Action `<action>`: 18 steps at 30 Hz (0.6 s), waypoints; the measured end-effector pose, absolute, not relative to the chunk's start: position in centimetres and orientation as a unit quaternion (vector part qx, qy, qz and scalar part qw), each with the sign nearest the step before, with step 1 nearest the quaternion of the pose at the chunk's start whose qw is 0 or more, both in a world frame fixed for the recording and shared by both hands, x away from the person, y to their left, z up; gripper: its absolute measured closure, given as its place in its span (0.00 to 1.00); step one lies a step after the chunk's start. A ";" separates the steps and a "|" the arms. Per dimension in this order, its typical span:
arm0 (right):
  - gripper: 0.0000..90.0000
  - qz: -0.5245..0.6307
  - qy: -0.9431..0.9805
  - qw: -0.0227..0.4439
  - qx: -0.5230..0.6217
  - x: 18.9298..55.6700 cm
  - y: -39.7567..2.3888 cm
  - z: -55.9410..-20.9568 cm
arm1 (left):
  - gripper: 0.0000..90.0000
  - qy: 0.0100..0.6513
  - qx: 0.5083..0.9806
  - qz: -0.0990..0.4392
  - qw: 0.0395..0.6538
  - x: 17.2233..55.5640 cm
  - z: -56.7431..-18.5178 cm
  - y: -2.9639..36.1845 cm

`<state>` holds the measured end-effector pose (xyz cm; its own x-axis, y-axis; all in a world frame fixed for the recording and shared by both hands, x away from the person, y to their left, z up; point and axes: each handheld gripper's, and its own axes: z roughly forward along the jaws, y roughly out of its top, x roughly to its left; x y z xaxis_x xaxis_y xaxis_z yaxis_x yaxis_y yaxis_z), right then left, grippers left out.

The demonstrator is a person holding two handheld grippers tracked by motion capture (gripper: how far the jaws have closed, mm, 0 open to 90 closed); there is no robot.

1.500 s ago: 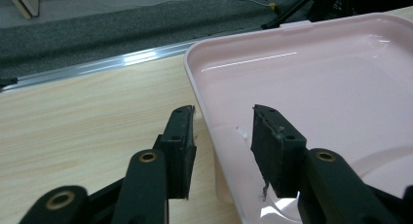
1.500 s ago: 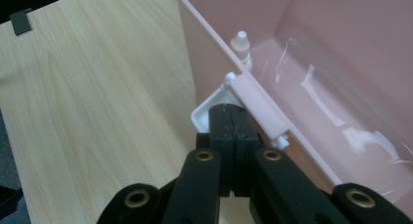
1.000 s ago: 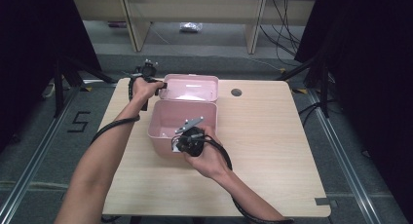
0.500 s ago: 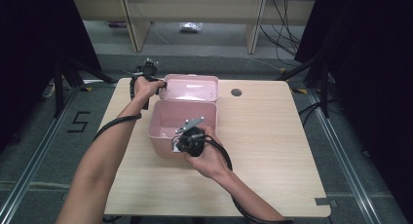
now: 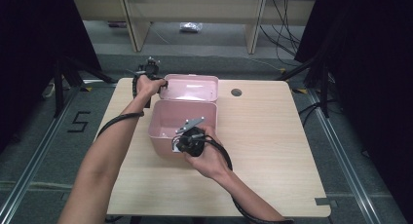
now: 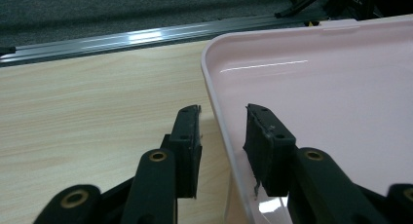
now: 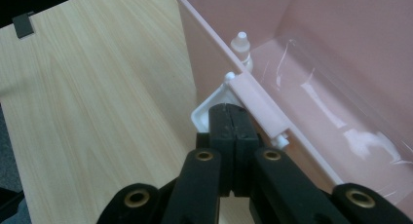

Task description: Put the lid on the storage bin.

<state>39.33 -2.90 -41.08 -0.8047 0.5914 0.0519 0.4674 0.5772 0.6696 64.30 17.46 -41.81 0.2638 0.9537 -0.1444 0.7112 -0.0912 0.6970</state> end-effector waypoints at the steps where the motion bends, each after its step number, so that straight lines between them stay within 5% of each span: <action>1: 1.00 0.349 0.883 0.090 0.300 39.3 -2.9 -41.1 | 0.74 0.582 0.717 0.176 0.341 64.3 -41.8 17.5; 18: 1.00 0.349 0.883 0.091 0.299 39.3 -2.9 -41.1 | 0.85 0.586 0.731 0.171 0.307 64.6 -41.5 16.9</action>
